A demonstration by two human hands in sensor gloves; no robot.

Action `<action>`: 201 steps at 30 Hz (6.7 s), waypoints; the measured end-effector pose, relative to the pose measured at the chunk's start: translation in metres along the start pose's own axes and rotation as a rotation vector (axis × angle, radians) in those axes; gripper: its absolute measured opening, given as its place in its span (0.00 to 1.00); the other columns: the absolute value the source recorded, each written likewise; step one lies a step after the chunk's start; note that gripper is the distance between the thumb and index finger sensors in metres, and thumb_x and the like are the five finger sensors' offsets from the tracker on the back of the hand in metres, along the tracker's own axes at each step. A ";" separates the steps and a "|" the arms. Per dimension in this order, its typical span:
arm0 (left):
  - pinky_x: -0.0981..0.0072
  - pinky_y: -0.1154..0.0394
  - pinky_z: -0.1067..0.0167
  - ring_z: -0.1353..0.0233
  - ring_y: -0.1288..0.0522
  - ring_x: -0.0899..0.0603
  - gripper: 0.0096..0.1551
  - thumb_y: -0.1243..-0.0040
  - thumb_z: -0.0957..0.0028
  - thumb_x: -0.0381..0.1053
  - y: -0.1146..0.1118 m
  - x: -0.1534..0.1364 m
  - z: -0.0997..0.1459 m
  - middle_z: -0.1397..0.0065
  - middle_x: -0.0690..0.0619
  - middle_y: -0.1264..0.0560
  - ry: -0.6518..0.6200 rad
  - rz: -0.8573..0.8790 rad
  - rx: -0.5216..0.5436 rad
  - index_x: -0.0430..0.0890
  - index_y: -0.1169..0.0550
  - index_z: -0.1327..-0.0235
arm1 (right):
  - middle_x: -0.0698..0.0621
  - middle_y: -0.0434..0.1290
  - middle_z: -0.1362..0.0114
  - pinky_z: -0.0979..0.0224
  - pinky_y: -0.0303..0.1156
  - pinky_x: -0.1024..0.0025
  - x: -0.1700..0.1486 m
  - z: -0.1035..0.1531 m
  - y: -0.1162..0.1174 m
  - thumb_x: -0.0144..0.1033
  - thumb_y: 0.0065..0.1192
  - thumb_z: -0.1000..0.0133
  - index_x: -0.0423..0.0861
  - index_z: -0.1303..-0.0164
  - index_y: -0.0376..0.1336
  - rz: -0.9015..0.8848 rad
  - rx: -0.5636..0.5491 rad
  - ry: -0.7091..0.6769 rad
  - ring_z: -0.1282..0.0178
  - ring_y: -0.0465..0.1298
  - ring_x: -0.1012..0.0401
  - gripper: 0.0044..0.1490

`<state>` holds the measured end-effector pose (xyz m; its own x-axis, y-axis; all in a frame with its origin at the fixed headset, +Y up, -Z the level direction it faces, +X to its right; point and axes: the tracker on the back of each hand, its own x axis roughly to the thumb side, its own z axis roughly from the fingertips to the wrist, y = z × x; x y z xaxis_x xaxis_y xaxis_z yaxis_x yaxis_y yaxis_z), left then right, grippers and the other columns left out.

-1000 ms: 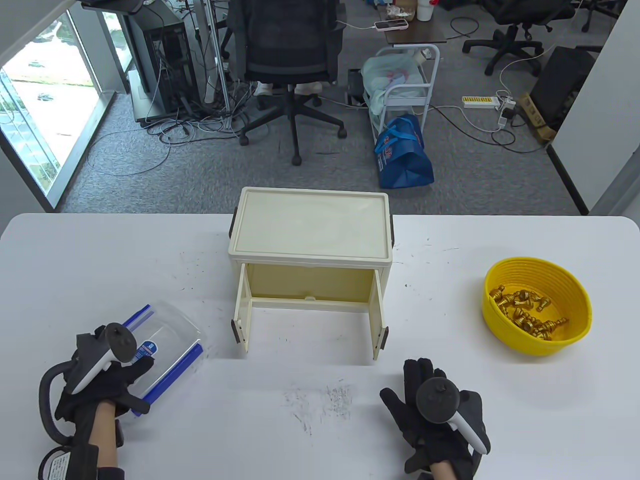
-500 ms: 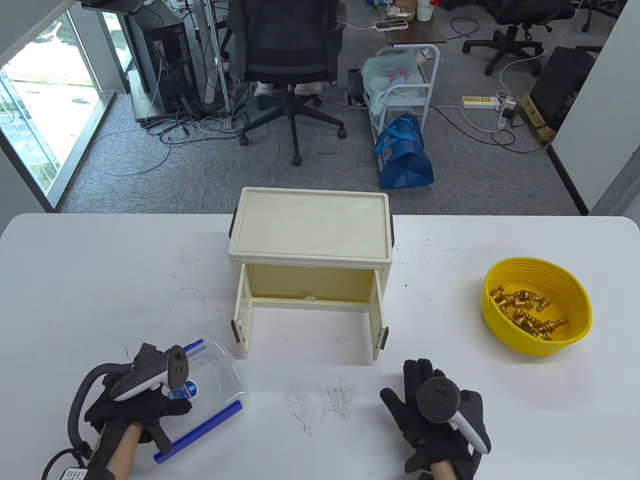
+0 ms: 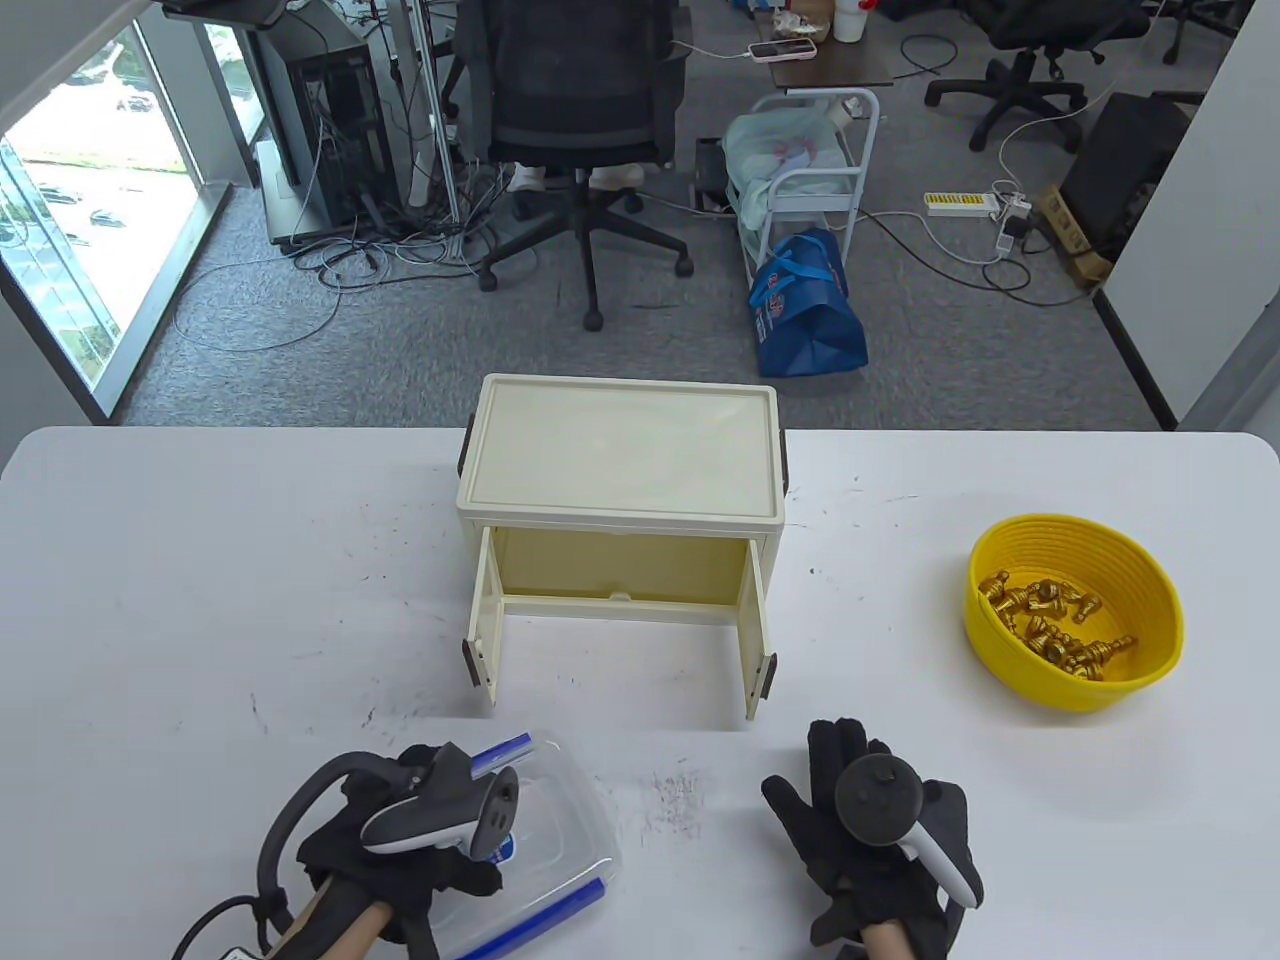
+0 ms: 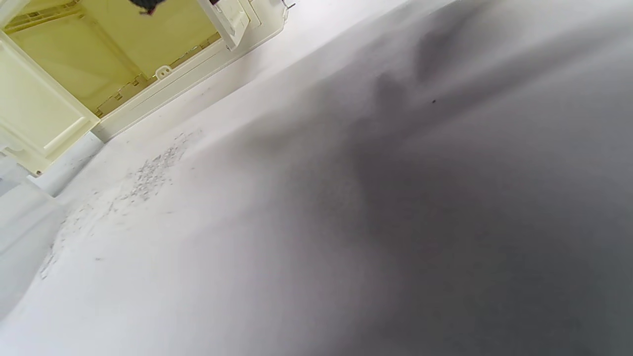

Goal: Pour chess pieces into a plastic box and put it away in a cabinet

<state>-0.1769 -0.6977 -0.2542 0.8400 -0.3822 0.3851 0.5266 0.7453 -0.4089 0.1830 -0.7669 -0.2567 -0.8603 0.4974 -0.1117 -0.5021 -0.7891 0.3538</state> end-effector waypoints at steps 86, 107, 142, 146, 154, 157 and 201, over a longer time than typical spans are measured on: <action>0.50 0.19 0.44 0.38 0.21 0.37 0.35 0.57 0.25 0.59 -0.048 -0.007 -0.034 0.27 0.34 0.27 0.009 1.105 0.505 0.37 0.31 0.16 | 0.37 0.70 0.27 0.41 0.73 0.56 0.075 0.007 0.027 0.54 0.52 0.32 0.34 0.18 0.53 -0.106 -0.058 -0.148 0.38 0.76 0.43 0.44; 0.53 0.18 0.46 0.40 0.20 0.39 0.39 0.53 0.26 0.60 -0.042 -0.002 -0.034 0.30 0.35 0.25 -0.054 1.103 0.476 0.32 0.30 0.18 | 0.35 0.69 0.29 0.41 0.73 0.58 0.086 -0.003 0.034 0.54 0.51 0.32 0.30 0.19 0.52 -0.081 0.069 -0.183 0.41 0.75 0.44 0.45; 0.63 0.16 0.51 0.48 0.15 0.48 0.33 0.44 0.28 0.50 0.050 -0.074 0.053 0.35 0.43 0.20 -0.375 1.511 0.658 0.33 0.34 0.17 | 0.33 0.62 0.21 0.33 0.68 0.46 0.067 0.036 -0.005 0.56 0.54 0.33 0.31 0.16 0.46 -0.178 -0.301 -0.149 0.30 0.70 0.38 0.51; 0.62 0.16 0.52 0.48 0.15 0.47 0.30 0.44 0.28 0.50 0.066 -0.101 0.076 0.36 0.43 0.19 -0.263 1.436 0.719 0.35 0.32 0.20 | 0.33 0.45 0.11 0.23 0.52 0.32 0.053 0.025 -0.003 0.58 0.52 0.33 0.36 0.13 0.36 -0.076 -0.268 0.014 0.17 0.51 0.30 0.56; 0.61 0.16 0.51 0.48 0.15 0.45 0.27 0.44 0.28 0.49 0.078 -0.154 0.097 0.36 0.43 0.19 0.040 1.328 0.793 0.36 0.30 0.22 | 0.39 0.30 0.10 0.20 0.39 0.29 0.021 -0.005 0.003 0.62 0.51 0.35 0.45 0.12 0.31 -0.195 -0.097 0.117 0.13 0.34 0.33 0.56; 0.60 0.16 0.51 0.47 0.15 0.45 0.27 0.43 0.28 0.49 0.077 -0.169 0.097 0.36 0.42 0.19 0.200 1.235 0.791 0.36 0.29 0.22 | 0.39 0.30 0.10 0.20 0.39 0.29 0.019 -0.007 0.002 0.63 0.52 0.35 0.45 0.12 0.31 -0.135 -0.124 0.159 0.13 0.34 0.33 0.57; 0.48 0.20 0.38 0.29 0.21 0.39 0.33 0.43 0.30 0.55 -0.077 -0.188 -0.117 0.21 0.43 0.25 0.797 0.460 0.149 0.45 0.33 0.15 | 0.39 0.31 0.09 0.20 0.38 0.29 0.029 -0.007 0.004 0.63 0.52 0.36 0.44 0.12 0.33 -0.102 -0.085 0.111 0.13 0.34 0.34 0.57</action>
<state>-0.3595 -0.7468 -0.3918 0.8329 -0.2528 -0.4922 0.1438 0.9579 -0.2487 0.1558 -0.7581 -0.2646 -0.8063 0.5375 -0.2469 -0.5893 -0.7664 0.2559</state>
